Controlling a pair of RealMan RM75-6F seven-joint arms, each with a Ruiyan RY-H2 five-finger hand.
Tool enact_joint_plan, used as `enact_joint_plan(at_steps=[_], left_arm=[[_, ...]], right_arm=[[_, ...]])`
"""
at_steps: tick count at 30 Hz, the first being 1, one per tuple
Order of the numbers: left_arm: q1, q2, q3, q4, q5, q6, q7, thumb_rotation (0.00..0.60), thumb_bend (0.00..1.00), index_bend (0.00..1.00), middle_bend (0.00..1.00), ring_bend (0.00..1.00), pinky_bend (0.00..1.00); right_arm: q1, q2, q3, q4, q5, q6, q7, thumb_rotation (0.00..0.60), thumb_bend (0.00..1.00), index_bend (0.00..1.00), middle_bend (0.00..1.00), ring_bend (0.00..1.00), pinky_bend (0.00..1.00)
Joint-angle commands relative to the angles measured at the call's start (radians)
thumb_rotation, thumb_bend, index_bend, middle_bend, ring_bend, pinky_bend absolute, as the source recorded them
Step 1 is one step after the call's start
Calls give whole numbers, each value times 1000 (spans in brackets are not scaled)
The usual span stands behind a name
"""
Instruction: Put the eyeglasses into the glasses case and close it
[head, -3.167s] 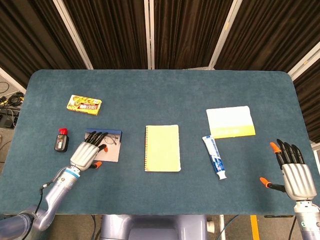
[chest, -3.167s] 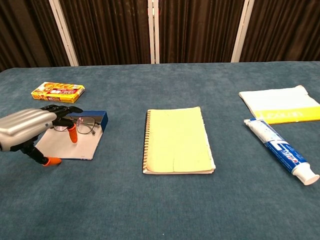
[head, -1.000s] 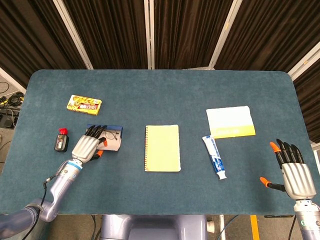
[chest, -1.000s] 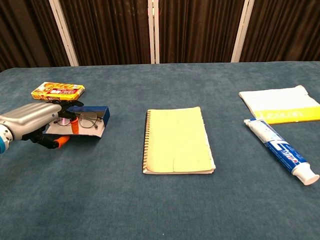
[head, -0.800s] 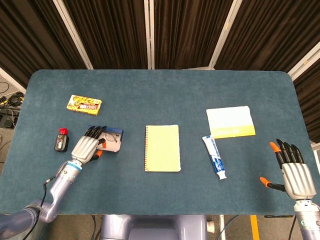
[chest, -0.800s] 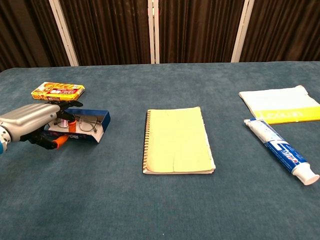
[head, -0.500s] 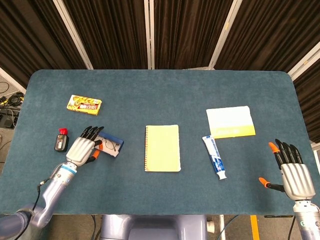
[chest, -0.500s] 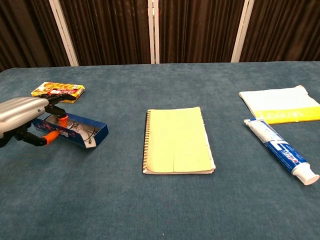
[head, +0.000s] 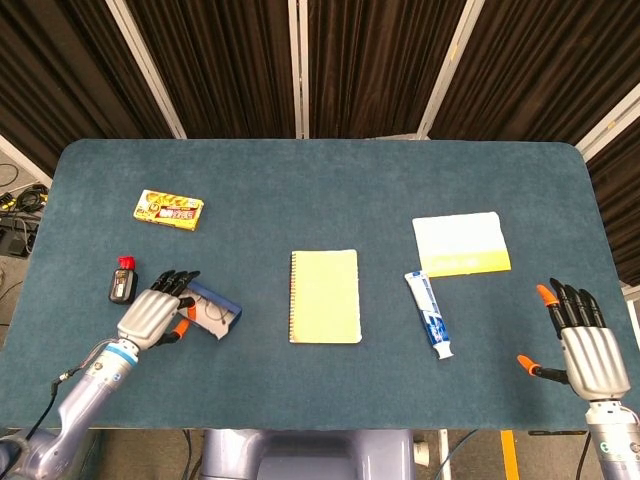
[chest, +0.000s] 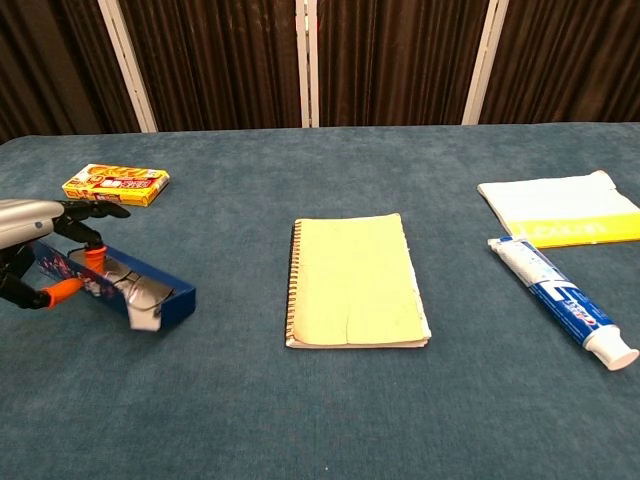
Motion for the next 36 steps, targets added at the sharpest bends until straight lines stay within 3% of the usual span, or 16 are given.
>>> enact_joint_plan(at_steps=[1, 13, 16, 18, 21, 23, 31, 36], left_arm=[[-12, -8, -9, 3, -40, -28, 38, 600, 554, 684, 0, 0, 0], [-36, -87, -34, 78, -86, -51, 69, 600, 550, 663, 0, 0, 0], [-40, -101, -37, 88, -92, -55, 72, 600, 543, 613, 0, 0, 0], [-42, -108, -40, 93, -96, -58, 66, 600, 507, 448, 0, 0, 0], [-39, -121, -50, 105, -78, -35, 35, 600, 376, 84, 0, 0, 0], [-37, -125, -53, 115, -63, -20, 20, 600, 319, 12, 0, 0, 0], [-42, -82, -63, 99, -3, 12, -29, 600, 248, 0, 0, 0, 0], [-56, -9, -40, 61, 27, -24, -33, 600, 187, 0, 0, 0, 0]], right_arm=[[0, 0, 0, 0, 1, 0, -1, 600, 0, 0, 0, 0, 0], [0, 2, 1, 1, 3, -1, 4, 600, 0, 0, 0, 0, 0], [0, 2, 1, 1, 3, -1, 5, 600, 0, 0, 0, 0, 0], [0, 2, 1, 1, 3, 0, 5, 600, 0, 0, 0, 0, 0], [0, 3, 1, 2, 4, -1, 6, 600, 0, 0, 0, 0, 0], [1, 4, 1, 2, 5, -4, 7, 600, 0, 0, 0, 0, 0], [1, 4, -1, 1, 4, -6, 3, 600, 0, 0, 0, 0, 0], [1, 3, 0, 0, 6, -6, 2, 600, 0, 0, 0, 0, 0]])
